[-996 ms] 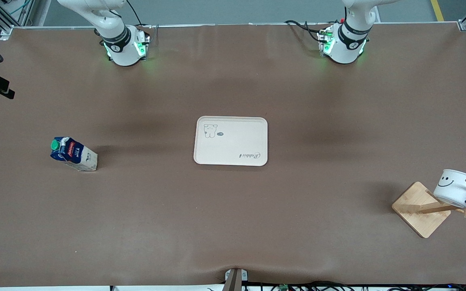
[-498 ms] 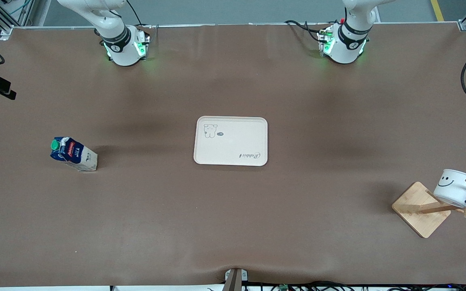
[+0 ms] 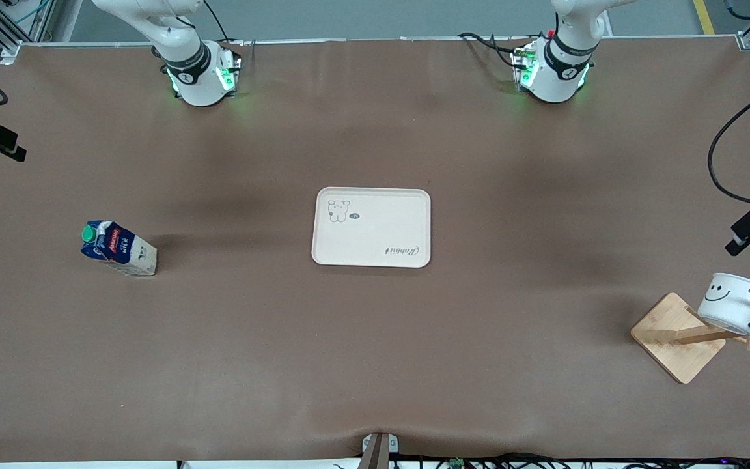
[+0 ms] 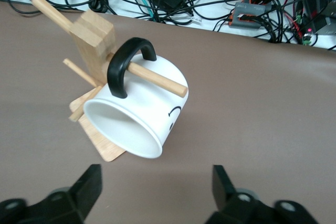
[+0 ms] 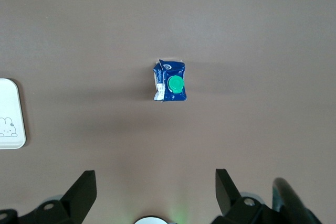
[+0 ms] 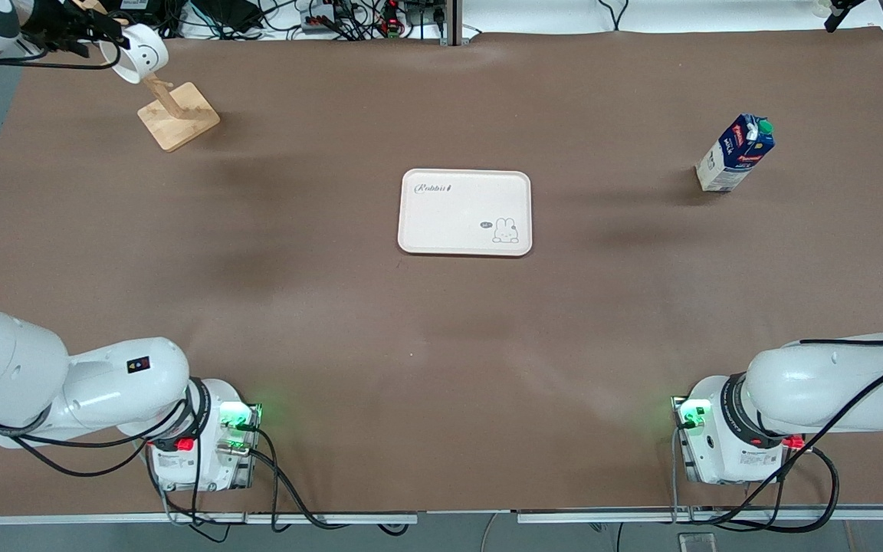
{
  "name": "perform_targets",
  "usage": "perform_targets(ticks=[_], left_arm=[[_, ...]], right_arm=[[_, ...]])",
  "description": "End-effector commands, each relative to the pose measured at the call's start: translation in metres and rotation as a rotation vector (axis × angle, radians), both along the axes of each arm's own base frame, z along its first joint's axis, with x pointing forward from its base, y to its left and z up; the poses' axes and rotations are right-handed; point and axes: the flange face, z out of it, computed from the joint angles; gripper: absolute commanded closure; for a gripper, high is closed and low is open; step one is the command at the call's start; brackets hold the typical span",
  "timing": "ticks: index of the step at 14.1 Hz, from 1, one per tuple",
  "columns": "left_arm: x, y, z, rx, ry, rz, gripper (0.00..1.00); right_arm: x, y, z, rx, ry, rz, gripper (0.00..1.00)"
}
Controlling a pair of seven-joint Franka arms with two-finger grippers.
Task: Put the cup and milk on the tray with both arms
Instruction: 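Grasp the mug rim with the left gripper while the right gripper approaches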
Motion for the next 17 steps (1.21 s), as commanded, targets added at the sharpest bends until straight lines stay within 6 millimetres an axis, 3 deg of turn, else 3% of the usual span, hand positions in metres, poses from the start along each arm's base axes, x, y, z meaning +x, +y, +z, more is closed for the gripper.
perform_targets(ticks=[1, 4, 5, 8, 10, 12, 15, 17], left_arm=[[0.007, 0.006, -0.018, -0.063, -0.043, 0.022, 0.18], [0.014, 0.012, -0.035, -0.095, -0.106, 0.028, 0.22], [0.016, 0.014, -0.042, -0.102, -0.12, 0.027, 0.25], [0.02, 0.013, -0.049, -0.127, -0.149, 0.047, 0.33], [0.027, 0.012, -0.051, -0.12, -0.158, 0.046, 0.45], [0.032, 0.013, -0.051, -0.109, -0.163, 0.03, 0.62], [0.036, 0.012, -0.052, -0.103, -0.168, 0.015, 0.85], [0.038, 0.01, -0.05, -0.104, -0.171, 0.011, 0.95]], right_arm=[[0.004, -0.002, -0.004, 0.0, 0.003, -0.005, 0.0], [0.005, 0.001, -0.001, -0.004, -0.004, 0.003, 0.0], [0.009, 0.001, -0.008, -0.001, 0.011, 0.001, 0.0], [0.01, -0.001, -0.009, 0.001, 0.012, -0.002, 0.0], [0.011, 0.002, -0.007, 0.0, 0.008, 0.004, 0.0], [0.012, 0.003, -0.006, 0.0, 0.005, 0.007, 0.0], [0.024, -0.001, -0.024, 0.005, 0.03, 0.0, 0.0], [0.025, 0.001, -0.019, 0.006, 0.01, 0.003, 0.0]])
